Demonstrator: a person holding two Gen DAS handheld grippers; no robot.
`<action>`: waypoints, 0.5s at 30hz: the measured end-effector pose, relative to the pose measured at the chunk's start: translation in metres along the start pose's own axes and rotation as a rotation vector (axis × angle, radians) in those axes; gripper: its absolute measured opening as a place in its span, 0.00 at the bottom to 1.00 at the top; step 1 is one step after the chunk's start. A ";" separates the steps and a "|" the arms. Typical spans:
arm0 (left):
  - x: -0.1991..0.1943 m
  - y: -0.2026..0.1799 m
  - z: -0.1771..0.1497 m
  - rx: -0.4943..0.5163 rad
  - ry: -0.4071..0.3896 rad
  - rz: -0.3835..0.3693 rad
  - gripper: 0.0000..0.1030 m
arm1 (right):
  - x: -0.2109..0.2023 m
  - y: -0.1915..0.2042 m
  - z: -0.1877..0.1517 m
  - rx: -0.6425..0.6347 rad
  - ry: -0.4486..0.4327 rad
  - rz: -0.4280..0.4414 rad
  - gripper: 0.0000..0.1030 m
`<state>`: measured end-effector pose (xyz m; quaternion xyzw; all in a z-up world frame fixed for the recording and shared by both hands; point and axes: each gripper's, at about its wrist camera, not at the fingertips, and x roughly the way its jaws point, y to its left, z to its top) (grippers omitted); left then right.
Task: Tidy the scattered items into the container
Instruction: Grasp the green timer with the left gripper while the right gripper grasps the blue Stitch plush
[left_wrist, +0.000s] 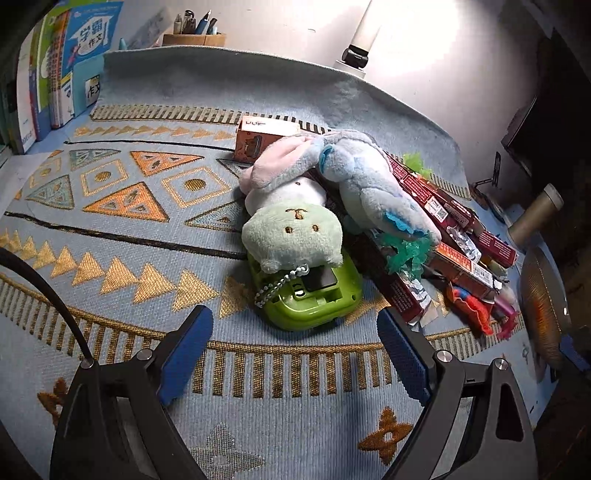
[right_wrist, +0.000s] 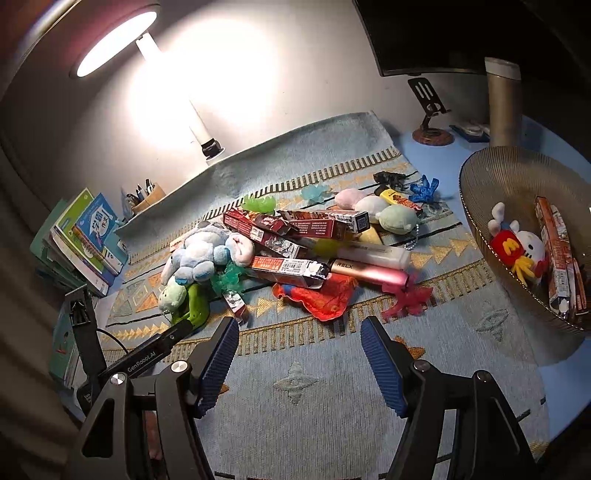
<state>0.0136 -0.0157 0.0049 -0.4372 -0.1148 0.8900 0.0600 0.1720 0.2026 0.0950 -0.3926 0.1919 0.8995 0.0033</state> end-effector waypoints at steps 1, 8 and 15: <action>0.003 -0.004 0.002 0.019 -0.004 0.013 0.88 | -0.001 -0.002 0.001 0.005 -0.002 -0.002 0.65; 0.024 -0.018 0.014 0.077 -0.002 0.139 0.91 | 0.007 -0.016 0.001 0.042 0.017 0.009 0.65; 0.028 -0.019 0.018 0.097 0.013 0.221 0.79 | 0.021 -0.006 -0.004 0.003 0.054 0.022 0.65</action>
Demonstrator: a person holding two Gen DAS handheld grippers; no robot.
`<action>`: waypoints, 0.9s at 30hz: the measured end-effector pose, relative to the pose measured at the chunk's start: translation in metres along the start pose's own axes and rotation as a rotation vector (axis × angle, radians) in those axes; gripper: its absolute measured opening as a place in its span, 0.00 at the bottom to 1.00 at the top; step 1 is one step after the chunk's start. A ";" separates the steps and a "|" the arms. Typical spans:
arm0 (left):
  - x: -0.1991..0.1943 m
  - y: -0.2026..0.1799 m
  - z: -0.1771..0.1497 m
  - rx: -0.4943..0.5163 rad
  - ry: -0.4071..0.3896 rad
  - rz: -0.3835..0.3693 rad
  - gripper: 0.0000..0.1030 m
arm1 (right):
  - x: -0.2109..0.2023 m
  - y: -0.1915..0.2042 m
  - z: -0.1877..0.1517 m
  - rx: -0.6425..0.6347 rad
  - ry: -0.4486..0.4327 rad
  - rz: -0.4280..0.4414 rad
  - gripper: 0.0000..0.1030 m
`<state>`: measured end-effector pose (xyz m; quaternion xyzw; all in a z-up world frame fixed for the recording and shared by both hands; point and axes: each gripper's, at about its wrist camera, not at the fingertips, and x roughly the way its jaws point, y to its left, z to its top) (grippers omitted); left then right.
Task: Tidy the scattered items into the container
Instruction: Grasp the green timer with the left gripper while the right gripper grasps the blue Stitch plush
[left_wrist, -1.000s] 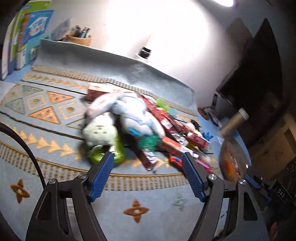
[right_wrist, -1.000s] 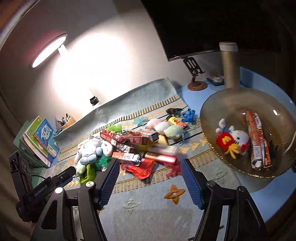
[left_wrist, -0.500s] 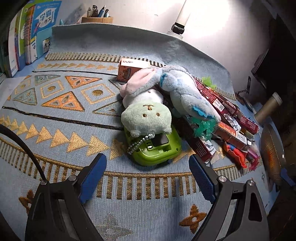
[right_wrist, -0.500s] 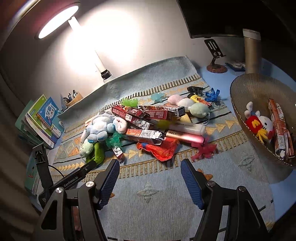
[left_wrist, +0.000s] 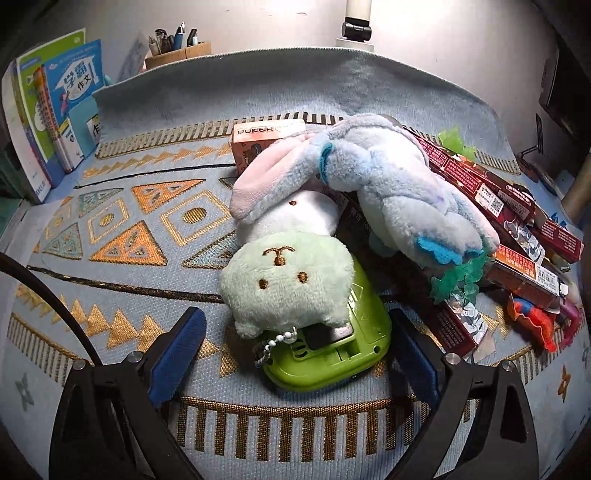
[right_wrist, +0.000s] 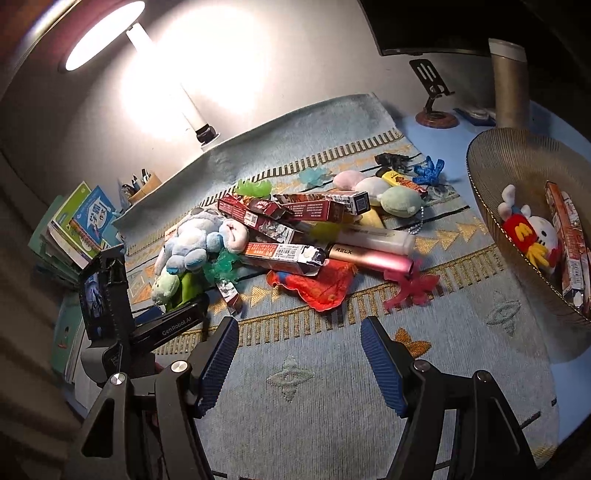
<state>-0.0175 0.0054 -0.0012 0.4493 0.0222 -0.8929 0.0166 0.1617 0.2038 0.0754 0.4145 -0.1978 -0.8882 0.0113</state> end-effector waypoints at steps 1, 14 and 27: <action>-0.005 0.003 -0.002 -0.005 -0.020 0.004 0.67 | 0.002 0.002 -0.001 -0.004 0.003 0.000 0.65; -0.059 0.076 -0.046 -0.081 -0.053 -0.114 0.66 | 0.063 0.077 0.012 -0.224 0.033 0.085 0.65; -0.050 0.122 -0.044 -0.153 -0.101 -0.120 0.66 | 0.142 0.154 0.069 -0.291 0.074 0.062 0.65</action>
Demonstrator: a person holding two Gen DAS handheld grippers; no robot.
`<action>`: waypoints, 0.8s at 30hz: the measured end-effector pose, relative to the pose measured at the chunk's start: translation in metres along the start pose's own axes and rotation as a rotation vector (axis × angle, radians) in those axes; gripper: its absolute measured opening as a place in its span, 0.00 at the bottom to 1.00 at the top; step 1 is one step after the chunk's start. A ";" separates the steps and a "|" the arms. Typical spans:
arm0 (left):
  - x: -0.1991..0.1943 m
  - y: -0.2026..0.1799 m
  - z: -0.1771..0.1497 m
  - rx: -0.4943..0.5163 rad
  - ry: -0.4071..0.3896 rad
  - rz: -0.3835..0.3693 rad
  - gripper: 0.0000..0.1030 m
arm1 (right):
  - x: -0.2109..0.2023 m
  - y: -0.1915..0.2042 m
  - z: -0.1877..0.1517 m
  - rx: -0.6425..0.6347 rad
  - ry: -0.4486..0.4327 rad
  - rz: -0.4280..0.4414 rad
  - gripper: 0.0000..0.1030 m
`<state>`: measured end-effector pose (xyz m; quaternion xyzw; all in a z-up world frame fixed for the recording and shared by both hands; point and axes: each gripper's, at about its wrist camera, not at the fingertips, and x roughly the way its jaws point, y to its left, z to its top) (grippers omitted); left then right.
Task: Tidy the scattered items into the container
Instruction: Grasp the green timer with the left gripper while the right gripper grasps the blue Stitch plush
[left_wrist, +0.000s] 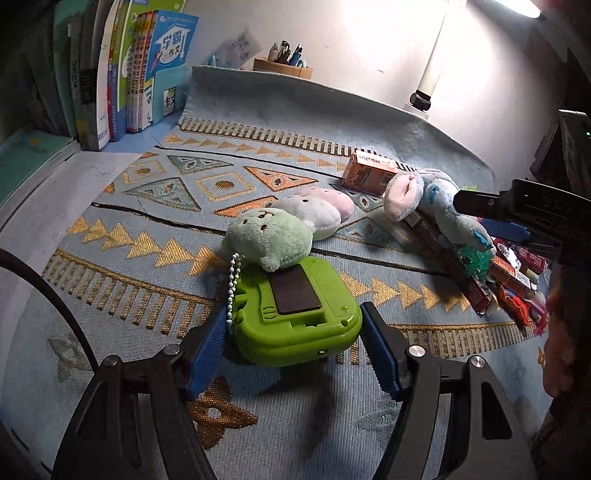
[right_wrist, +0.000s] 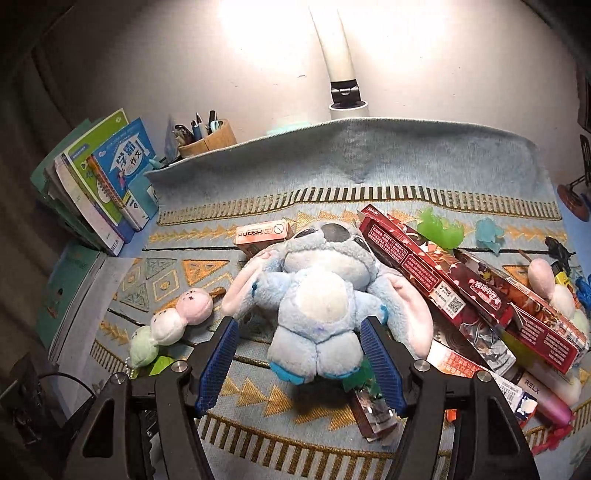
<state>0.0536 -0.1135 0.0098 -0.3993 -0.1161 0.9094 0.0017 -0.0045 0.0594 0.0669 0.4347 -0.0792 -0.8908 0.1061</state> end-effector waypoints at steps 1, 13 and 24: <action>0.000 0.001 0.000 -0.004 -0.002 -0.011 0.66 | 0.007 0.001 0.003 0.002 0.000 -0.021 0.65; -0.003 0.013 0.001 -0.065 -0.007 -0.119 0.66 | 0.031 0.006 0.006 -0.036 -0.005 -0.077 0.40; -0.038 -0.010 -0.012 -0.018 -0.058 -0.292 0.48 | -0.064 0.001 -0.031 0.002 -0.152 -0.001 0.39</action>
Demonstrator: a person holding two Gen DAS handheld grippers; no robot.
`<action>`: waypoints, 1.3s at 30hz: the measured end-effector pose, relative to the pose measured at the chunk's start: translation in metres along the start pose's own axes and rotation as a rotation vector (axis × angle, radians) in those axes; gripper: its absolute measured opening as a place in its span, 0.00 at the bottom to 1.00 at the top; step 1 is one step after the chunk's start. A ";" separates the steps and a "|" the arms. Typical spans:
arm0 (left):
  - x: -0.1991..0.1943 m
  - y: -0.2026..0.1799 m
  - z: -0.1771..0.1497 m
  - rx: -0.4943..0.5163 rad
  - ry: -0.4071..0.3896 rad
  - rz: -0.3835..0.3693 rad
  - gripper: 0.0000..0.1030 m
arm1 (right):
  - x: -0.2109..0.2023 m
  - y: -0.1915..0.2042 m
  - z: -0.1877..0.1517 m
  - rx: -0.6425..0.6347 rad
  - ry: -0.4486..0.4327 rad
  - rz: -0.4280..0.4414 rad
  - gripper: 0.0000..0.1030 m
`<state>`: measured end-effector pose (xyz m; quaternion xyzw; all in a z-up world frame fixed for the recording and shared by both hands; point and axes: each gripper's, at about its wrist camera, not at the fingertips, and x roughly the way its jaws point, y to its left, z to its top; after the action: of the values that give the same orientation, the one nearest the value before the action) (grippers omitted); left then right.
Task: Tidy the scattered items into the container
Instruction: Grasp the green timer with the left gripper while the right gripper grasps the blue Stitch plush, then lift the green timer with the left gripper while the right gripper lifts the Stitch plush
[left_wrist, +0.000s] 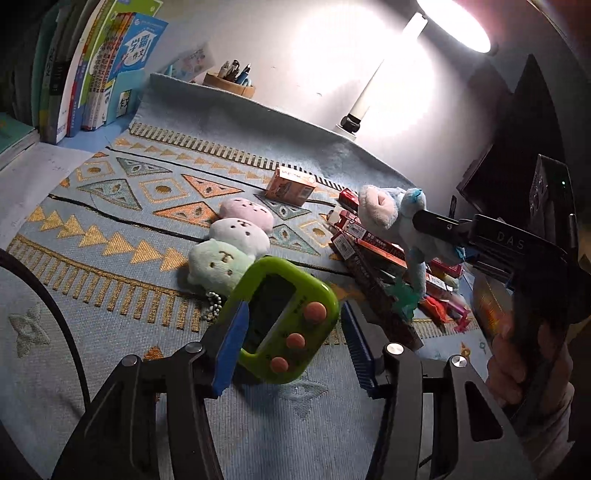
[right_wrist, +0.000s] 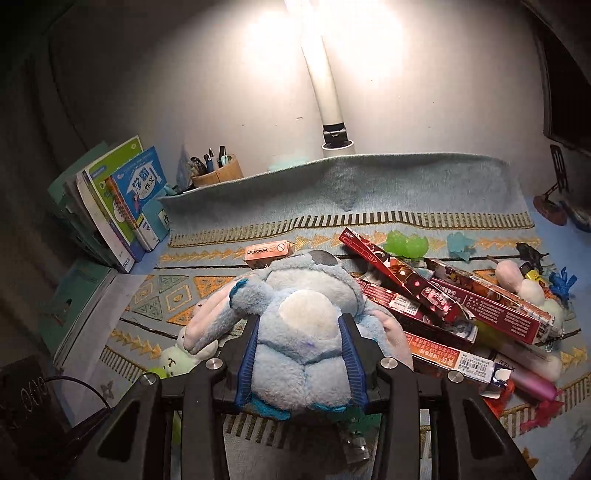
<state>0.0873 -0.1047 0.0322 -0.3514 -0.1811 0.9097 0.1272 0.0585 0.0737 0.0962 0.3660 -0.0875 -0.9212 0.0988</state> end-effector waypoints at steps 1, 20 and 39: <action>0.000 -0.004 -0.001 0.013 -0.001 0.008 0.48 | -0.008 -0.002 -0.003 0.006 -0.007 -0.002 0.39; 0.051 -0.021 -0.005 0.183 0.191 0.104 0.76 | -0.085 -0.029 -0.037 0.002 -0.083 -0.025 0.39; 0.036 -0.048 -0.018 0.243 0.163 0.140 0.46 | -0.097 -0.068 -0.127 -0.088 0.105 -0.054 0.49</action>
<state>0.0792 -0.0442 0.0188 -0.4181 -0.0339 0.8999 0.1191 0.2080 0.1523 0.0529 0.4112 -0.0318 -0.9061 0.0943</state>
